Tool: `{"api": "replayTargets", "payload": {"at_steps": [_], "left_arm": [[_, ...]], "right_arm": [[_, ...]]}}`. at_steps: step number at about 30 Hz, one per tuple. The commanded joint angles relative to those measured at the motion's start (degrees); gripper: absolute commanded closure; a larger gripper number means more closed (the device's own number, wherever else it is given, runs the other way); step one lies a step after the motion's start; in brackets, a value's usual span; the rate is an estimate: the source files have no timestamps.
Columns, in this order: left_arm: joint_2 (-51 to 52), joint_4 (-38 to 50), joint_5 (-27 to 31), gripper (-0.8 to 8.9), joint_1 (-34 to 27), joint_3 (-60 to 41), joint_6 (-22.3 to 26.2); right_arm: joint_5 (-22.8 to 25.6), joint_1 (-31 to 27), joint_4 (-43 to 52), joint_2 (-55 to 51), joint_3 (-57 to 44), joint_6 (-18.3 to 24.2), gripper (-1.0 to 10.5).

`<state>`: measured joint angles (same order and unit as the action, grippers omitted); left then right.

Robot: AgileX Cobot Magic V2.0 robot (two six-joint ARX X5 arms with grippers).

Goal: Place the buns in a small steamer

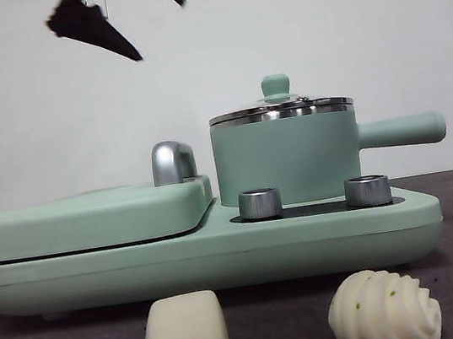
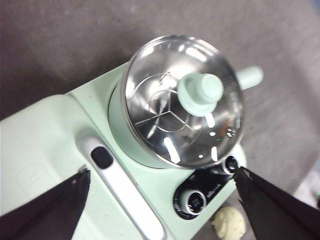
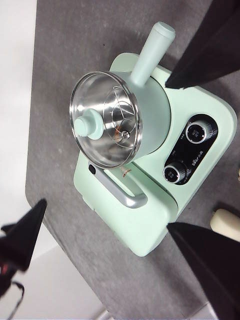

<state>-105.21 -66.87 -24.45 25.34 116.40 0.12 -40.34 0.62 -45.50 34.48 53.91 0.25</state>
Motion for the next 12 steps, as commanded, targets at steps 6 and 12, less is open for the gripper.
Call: {"api": "replayTargets", "payload": {"at_steps": [6,12], "left_arm": [[-14.6,-4.9,5.6,3.48,6.2,20.2,2.4],[-19.6,-3.5,11.6,3.48,10.9,22.2,4.1]], "right_arm": [[-0.2,0.1,0.4,0.3,1.0,0.4,5.2],[-0.2,0.1,0.4,0.3,1.0,0.4,5.2]]}}
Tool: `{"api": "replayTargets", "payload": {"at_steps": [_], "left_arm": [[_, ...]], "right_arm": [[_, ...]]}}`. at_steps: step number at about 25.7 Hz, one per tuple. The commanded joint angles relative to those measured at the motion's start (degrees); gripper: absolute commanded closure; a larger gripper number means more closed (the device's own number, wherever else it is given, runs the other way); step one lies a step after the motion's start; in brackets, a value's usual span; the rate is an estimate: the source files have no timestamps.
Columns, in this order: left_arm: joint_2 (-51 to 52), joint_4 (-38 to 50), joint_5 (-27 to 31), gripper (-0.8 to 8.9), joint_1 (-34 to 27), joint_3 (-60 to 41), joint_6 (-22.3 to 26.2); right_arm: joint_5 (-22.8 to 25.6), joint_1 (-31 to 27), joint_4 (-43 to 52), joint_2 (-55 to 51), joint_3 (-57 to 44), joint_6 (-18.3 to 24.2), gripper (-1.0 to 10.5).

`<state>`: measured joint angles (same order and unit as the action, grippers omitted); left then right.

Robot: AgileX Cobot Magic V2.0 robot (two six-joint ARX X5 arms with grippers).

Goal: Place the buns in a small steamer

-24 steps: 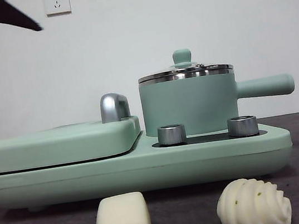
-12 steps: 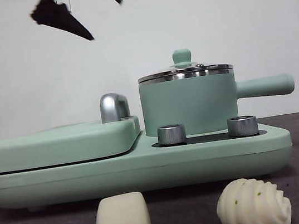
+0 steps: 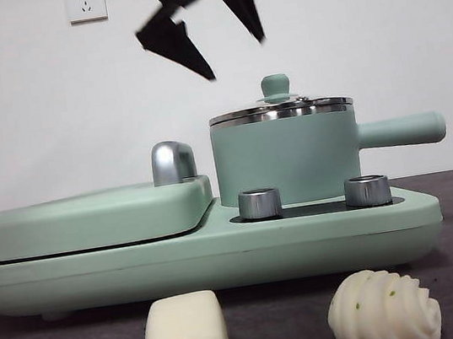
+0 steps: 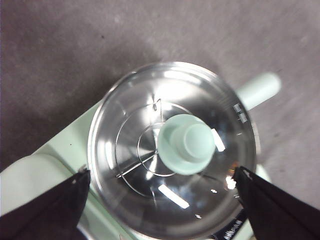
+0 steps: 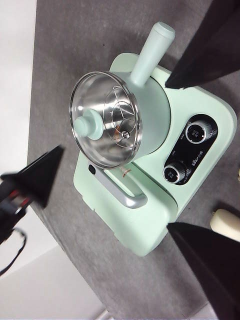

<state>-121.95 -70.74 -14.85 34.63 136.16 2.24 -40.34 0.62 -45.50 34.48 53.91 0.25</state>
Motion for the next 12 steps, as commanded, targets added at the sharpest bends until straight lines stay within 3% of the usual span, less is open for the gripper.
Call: {"api": "replayTargets", "payload": {"at_steps": [1,7,12], "left_arm": [[-3.3,0.8,2.7,3.48,2.2,2.5,2.8],[-6.1,4.7,5.0,3.56,5.6,2.5,3.3],[-6.3,4.2,5.5,4.54,5.9,2.4,3.3]], "right_arm": [[-0.2,0.1,0.4,0.3,1.0,0.4,5.2],[-0.2,0.1,0.4,0.3,1.0,0.4,5.2],[-0.2,0.1,0.4,0.3,1.0,0.3,5.2]]}}
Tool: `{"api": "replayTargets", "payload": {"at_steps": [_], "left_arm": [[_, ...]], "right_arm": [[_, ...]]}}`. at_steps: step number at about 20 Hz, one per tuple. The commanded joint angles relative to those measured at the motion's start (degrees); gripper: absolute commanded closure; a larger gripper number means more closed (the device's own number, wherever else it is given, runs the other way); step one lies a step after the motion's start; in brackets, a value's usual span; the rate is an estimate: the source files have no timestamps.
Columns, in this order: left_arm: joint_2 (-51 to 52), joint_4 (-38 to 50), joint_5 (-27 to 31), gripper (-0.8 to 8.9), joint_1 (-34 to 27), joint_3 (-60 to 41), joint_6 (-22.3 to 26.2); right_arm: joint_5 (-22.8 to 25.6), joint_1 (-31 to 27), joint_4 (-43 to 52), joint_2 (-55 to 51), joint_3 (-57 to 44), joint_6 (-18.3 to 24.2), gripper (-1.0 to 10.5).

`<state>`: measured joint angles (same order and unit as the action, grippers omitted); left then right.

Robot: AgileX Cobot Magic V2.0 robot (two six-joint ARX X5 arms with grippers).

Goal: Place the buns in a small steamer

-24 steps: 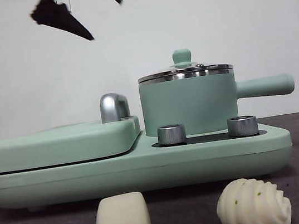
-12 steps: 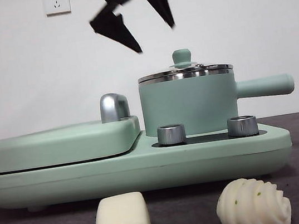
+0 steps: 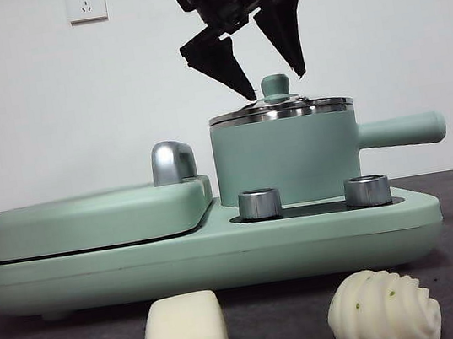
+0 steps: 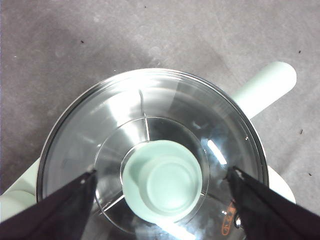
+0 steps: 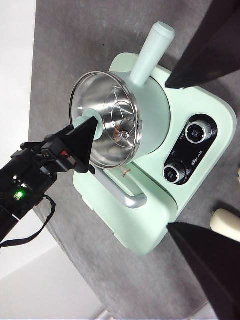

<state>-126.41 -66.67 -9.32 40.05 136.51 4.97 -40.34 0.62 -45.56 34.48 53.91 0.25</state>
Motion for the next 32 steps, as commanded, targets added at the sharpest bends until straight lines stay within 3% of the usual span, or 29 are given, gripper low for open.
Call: {"api": "replayTargets", "payload": {"at_steps": [1,3,10,16,22,25,28,32], "left_arm": [[-1.9,0.1,-0.1,4.96,0.5,2.1,0.7],[-1.9,-0.8,-0.1,5.38,0.8,2.1,2.4],[-2.4,-0.9,-0.1,5.50,1.3,2.1,3.4],[-2.8,-1.1,0.5,7.34,1.3,2.1,3.4],[-2.5,-1.6,0.5,7.34,1.3,4.2,3.3],[-2.2,-4.5,0.6,7.34,1.2,8.4,3.1],[-1.3,-6.7,0.6,7.35,0.7,11.8,3.0],[1.7,-8.4,3.5,7.36,-1.4,12.2,3.0]], "right_arm": [[-0.2,0.1,0.4,0.3,1.0,0.3,5.2],[-0.2,0.1,0.4,0.3,1.0,0.3,5.2],[-0.2,0.0,0.4,0.3,1.0,0.3,5.2],[-0.2,0.0,0.3,0.3,1.0,0.3,5.2],[-0.2,0.1,0.3,0.3,1.0,0.3,5.2],[-0.3,0.1,0.2,0.9,1.0,-2.6,5.2],[-3.4,0.8,-1.7,4.1,2.0,-5.0,5.2],[-0.5,8.4,-3.7,10.2,5.4,-8.0,5.2]]}}
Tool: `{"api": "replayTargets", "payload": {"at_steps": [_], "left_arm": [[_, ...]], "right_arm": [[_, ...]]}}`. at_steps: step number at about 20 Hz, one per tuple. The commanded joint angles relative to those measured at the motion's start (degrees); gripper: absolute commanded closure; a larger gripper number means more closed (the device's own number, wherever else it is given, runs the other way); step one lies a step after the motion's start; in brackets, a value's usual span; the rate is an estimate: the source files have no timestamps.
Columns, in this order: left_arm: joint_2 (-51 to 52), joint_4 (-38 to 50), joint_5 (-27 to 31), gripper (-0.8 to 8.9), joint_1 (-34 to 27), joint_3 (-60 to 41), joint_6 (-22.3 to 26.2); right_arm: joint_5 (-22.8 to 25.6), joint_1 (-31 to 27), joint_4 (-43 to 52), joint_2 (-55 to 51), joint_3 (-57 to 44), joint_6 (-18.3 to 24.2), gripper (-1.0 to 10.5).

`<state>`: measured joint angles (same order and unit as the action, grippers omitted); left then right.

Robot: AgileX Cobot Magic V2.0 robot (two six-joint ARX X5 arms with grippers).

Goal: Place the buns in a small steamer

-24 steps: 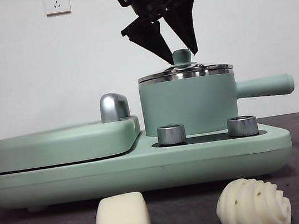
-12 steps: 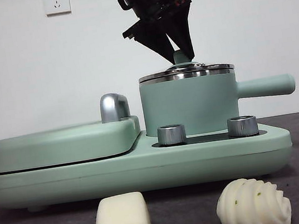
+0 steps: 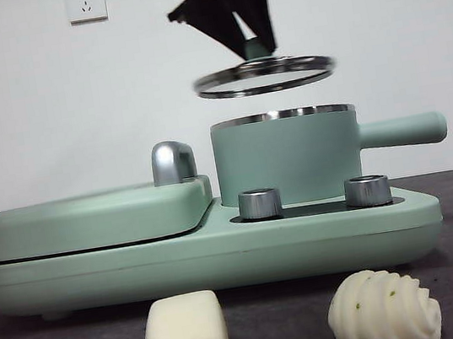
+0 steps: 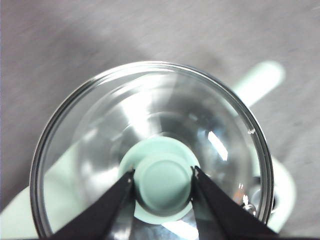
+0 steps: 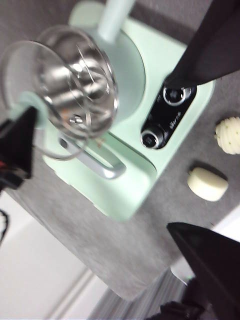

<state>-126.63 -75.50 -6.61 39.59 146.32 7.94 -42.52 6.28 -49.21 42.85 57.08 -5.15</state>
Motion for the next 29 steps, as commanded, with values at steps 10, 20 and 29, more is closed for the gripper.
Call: {"api": "replayTargets", "payload": {"at_steps": [10,20,29], "left_arm": [[6.7,-1.2,0.7,7.63,-14.6,2.4,-1.8],[6.7,-1.0,0.6,7.63,-23.5,2.4,-2.4],[6.7,-0.8,0.6,7.63,-24.6,2.4,-2.4]], "right_arm": [[28.9,41.6,2.9,23.8,5.0,-18.7,5.2],[33.6,55.0,11.6,47.5,5.0,-21.5,4.7],[34.0,55.6,13.4,55.8,5.0,-22.8,7.0]]}}
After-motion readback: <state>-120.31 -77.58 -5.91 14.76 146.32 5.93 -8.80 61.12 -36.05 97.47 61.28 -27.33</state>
